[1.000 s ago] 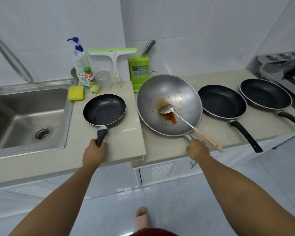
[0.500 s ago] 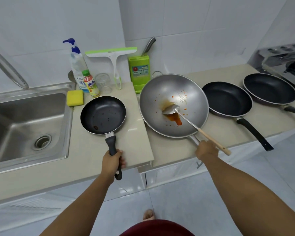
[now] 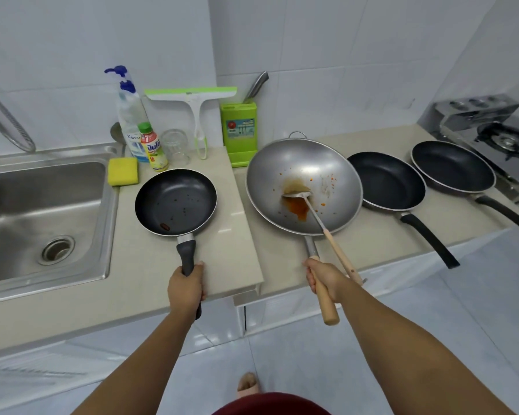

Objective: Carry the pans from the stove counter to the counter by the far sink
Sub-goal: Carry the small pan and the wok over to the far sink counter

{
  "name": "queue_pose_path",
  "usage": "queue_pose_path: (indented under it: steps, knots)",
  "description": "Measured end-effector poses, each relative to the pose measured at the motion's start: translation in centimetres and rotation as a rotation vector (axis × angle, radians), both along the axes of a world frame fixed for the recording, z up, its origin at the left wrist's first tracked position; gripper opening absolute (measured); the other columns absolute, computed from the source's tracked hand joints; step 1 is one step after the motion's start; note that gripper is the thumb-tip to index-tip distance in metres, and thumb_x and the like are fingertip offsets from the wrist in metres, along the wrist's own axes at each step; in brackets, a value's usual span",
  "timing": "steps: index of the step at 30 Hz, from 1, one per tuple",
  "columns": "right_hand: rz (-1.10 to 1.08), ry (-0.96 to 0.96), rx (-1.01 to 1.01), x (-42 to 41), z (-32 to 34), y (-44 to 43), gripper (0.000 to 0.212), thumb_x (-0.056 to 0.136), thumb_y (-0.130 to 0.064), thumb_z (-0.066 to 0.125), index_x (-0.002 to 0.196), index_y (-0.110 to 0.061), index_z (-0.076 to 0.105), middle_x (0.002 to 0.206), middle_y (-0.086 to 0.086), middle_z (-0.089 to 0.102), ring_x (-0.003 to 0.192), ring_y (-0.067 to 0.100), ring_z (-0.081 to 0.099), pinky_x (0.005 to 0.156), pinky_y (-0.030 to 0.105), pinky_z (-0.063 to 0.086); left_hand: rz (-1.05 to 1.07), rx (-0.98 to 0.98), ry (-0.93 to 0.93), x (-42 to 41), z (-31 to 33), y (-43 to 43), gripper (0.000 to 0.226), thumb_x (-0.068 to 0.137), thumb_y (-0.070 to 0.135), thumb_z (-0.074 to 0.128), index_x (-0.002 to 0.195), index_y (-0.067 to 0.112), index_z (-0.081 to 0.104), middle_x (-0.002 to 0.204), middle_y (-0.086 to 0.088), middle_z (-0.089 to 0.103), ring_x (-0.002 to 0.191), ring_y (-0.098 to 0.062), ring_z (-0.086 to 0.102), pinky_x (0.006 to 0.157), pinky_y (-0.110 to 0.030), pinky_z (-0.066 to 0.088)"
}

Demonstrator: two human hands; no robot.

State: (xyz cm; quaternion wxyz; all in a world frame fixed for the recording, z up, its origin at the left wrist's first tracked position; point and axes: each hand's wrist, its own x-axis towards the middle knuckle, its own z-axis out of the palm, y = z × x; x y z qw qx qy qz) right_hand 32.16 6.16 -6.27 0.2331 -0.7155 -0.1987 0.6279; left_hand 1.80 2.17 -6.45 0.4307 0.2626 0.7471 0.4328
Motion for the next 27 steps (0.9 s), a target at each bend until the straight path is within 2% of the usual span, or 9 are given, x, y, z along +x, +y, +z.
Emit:
queue_pose_path:
  steps: [3, 7, 11, 16, 22, 27]
  knots:
    - [-0.031, -0.102, 0.064, -1.7, 1.0, 0.7, 0.023, 0.086, -0.008, 0.061, 0.064, -0.01, 0.052, 0.049, 0.004, 0.047, 0.034, 0.012, 0.04, 0.032, 0.018, 0.036, 0.042, -0.021, 0.088, 0.2, 0.3, -0.1, 0.024, 0.088, 0.025, 0.056, 0.073, 0.008, 0.048, 0.062, -0.01, 0.047, 0.05, -0.023, 0.044, 0.049, -0.029, 0.038]
    - [-0.043, -0.159, 0.063, -3.0, 2.5, 1.2, 0.016, 0.084, -0.003, 0.058, 0.07, -0.007, 0.052, 0.05, 0.007, 0.047, 0.035, 0.015, 0.04, 0.033, 0.017, 0.035, 0.048, -0.024, 0.101, 0.6, 0.9, 0.0, 0.022, 0.086, 0.024, 0.054, 0.074, 0.006, 0.05, 0.062, -0.011, 0.047, 0.05, -0.025, 0.045, 0.048, -0.029, 0.038]
    - [-0.031, -0.168, 0.062, -2.8, 4.3, 1.0, 0.011, 0.084, -0.002, 0.058, 0.074, -0.006, 0.055, 0.048, 0.006, 0.048, 0.032, 0.013, 0.04, 0.032, 0.016, 0.036, 0.084, 0.037, 0.077, -0.1, 1.8, -0.3, 0.02, 0.085, 0.021, 0.054, 0.071, 0.008, 0.047, 0.06, -0.01, 0.045, 0.048, -0.024, 0.042, 0.047, -0.028, 0.036]
    - [-0.011, -0.137, 0.152, -3.3, 8.4, 0.7, 0.016, 0.086, -0.002, 0.056, 0.071, -0.007, 0.052, 0.046, 0.005, 0.044, 0.023, 0.011, 0.036, 0.029, 0.014, 0.034, 0.127, 0.144, 0.066, -2.0, 5.3, -0.5, 0.017, 0.084, 0.018, 0.055, 0.072, 0.01, 0.047, 0.059, -0.008, 0.046, 0.044, -0.021, 0.042, 0.043, -0.026, 0.037]
    - [0.078, -0.097, 0.255, -4.9, 13.1, -1.2, 0.023, 0.089, -0.002, 0.052, 0.068, -0.009, 0.049, 0.028, -0.001, 0.041, 0.019, 0.008, 0.035, 0.027, 0.013, 0.034, 0.223, 0.196, 0.047, -1.7, 8.7, -4.0, 0.015, 0.085, 0.015, 0.055, 0.073, 0.01, 0.049, 0.059, -0.006, 0.047, 0.044, -0.019, 0.042, 0.042, -0.025, 0.035]
    - [0.241, -0.135, 0.308, -6.2, 15.6, -4.8, 0.025, 0.088, -0.005, 0.055, 0.064, -0.009, 0.053, 0.042, 0.003, 0.045, 0.029, 0.011, 0.038, 0.03, 0.016, 0.037, 0.341, 0.215, 0.044, -3.1, 9.8, -10.4, 0.015, 0.084, 0.017, 0.057, 0.074, 0.01, 0.05, 0.057, -0.006, 0.044, 0.043, -0.018, 0.04, 0.041, -0.023, 0.034]
